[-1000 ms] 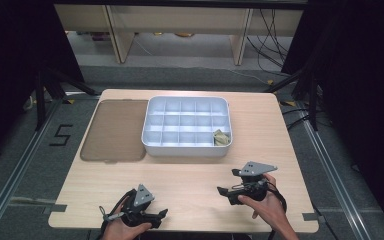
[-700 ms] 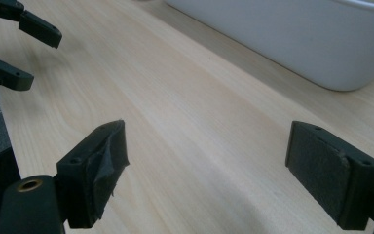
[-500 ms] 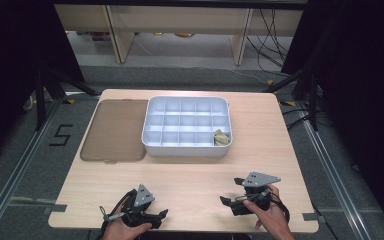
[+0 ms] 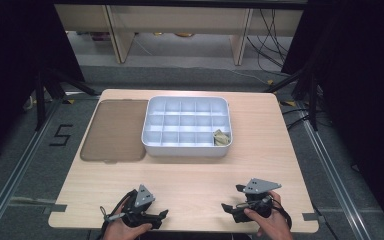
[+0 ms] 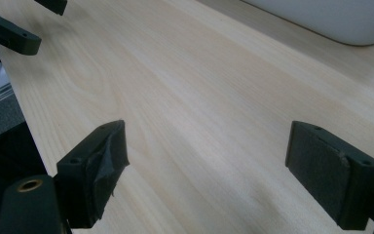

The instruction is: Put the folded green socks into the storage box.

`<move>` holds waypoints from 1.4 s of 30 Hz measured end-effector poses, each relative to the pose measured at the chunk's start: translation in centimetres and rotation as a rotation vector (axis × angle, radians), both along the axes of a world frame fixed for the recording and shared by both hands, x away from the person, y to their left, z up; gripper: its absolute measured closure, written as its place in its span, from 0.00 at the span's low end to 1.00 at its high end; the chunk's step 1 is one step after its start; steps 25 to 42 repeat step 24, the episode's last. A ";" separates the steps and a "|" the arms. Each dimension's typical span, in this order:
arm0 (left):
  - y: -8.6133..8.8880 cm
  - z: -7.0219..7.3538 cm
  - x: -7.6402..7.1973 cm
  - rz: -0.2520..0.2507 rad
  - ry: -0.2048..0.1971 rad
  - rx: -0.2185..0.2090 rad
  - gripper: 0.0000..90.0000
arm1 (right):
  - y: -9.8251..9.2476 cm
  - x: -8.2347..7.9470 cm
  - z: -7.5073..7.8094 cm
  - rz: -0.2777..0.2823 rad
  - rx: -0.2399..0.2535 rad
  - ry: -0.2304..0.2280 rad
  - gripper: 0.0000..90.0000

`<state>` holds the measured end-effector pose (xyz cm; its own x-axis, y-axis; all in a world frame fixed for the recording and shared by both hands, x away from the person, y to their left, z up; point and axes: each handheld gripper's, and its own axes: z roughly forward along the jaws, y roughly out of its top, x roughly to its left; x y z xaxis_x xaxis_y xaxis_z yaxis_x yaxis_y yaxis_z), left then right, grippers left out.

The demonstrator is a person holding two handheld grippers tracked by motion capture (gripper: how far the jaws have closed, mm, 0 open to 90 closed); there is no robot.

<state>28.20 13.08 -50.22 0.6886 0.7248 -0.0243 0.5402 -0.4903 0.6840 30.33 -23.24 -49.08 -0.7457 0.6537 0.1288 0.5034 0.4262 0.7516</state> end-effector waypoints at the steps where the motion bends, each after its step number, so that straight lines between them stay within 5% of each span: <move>1: 0.0 0.0 0.0 0.000 0.000 0.000 0.26 | -0.1 0.1 -0.1 0.009 -0.009 -0.012 0.18; 5: 0.0 0.0 0.0 0.000 -0.002 0.005 0.26 | -0.4 -0.1 -0.3 0.014 -0.006 -0.010 0.18; 8: -0.3 -0.3 0.0 0.038 -0.006 -0.043 0.26 | -0.6 -0.3 -0.3 -0.004 -0.015 -0.015 0.18; 15: -0.2 -0.1 -0.1 0.024 -0.005 -0.032 0.26 | -0.7 -0.5 -0.6 0.000 -0.015 -0.003 0.18; 16: 0.0 0.0 0.0 -0.002 -0.001 0.002 0.26 | -0.7 -0.6 -0.6 -0.008 -0.016 -0.002 0.18; 42: 0.1 0.0 0.1 -0.004 0.000 0.002 0.26 | -0.8 -0.5 -0.7 0.003 -0.023 -0.005 0.18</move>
